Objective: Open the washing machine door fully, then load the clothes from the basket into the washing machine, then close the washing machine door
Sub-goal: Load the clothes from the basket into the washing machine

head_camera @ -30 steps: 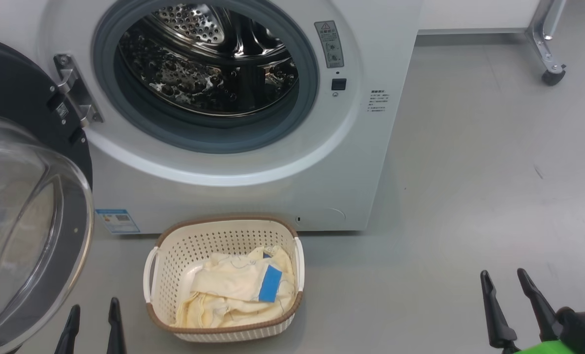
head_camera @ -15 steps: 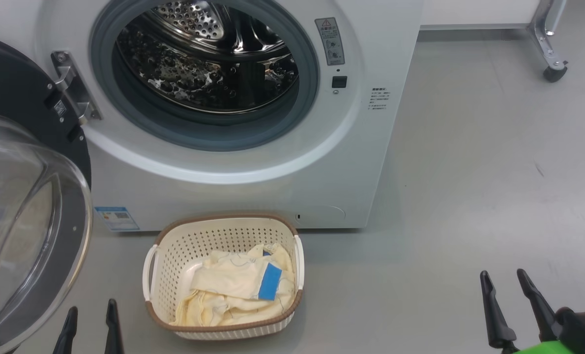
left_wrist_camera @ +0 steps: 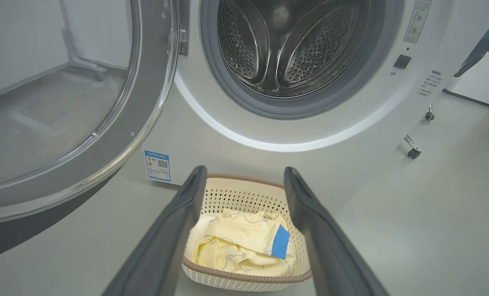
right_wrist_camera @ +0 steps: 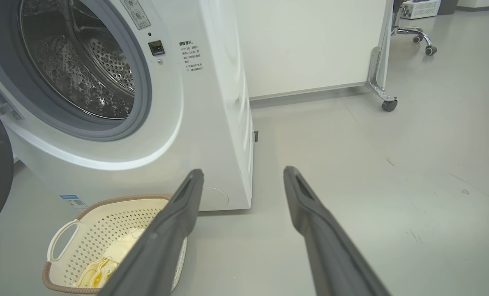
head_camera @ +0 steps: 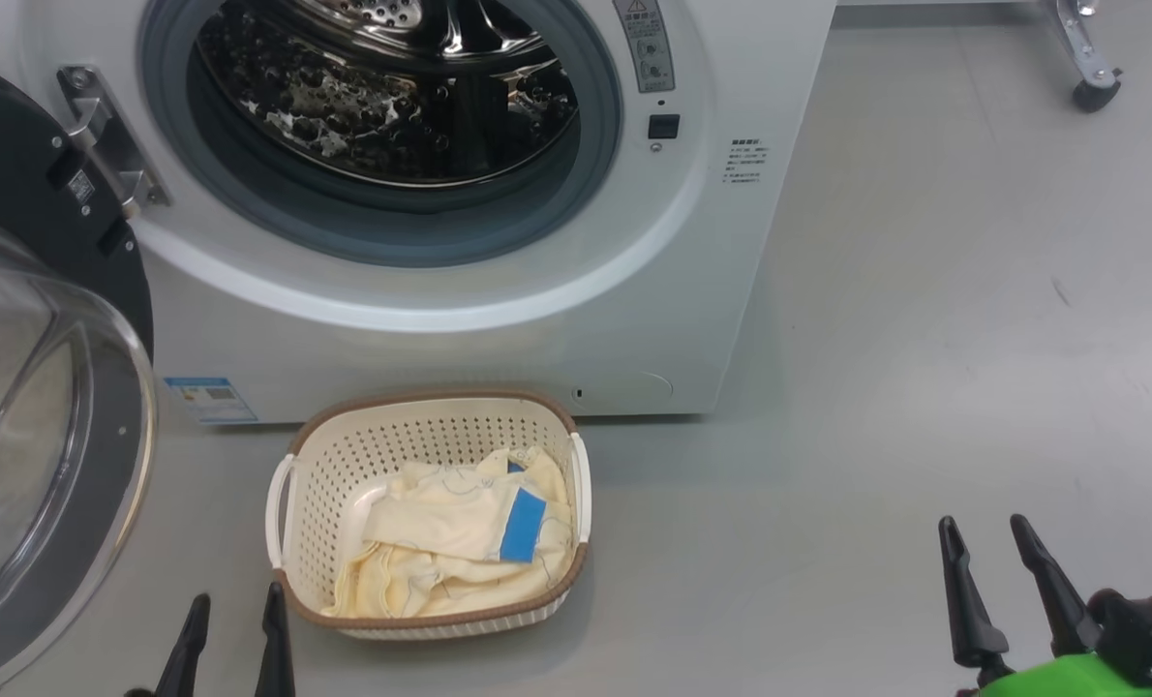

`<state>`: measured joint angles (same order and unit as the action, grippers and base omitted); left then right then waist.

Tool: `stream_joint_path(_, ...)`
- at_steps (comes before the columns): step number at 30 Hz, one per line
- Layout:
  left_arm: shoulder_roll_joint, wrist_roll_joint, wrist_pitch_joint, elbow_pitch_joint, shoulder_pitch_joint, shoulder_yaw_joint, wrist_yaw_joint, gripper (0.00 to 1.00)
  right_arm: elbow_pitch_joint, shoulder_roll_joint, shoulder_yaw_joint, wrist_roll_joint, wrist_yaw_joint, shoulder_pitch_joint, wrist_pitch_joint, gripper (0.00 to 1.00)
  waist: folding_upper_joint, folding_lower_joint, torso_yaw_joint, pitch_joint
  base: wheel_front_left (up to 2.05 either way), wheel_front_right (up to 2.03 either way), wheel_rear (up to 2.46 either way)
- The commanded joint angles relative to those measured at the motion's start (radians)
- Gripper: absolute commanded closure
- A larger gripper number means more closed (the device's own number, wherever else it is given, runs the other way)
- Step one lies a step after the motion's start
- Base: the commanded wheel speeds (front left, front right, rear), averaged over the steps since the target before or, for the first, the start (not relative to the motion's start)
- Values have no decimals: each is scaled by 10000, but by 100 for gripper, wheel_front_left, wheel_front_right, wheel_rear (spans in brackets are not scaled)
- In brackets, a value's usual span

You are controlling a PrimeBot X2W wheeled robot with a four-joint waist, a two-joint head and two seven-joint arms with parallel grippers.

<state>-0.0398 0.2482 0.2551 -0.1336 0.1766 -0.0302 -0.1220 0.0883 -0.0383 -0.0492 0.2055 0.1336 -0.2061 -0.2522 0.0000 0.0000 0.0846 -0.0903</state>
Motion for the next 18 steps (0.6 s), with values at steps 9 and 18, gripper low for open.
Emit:
stream_joint_path(9,-154,-508,67,-1344,-1471,221,13,0,-255,-122,528,417,-29,1067,-95,0,0,0,350,-1140,0,0,0)
stream_joint_path(18,-582,-537,-428,-3318,-3711,995,-54,0,-115,-121,978,897,-29,1979,-95,0,0,0,929,-2624,0,0,0)
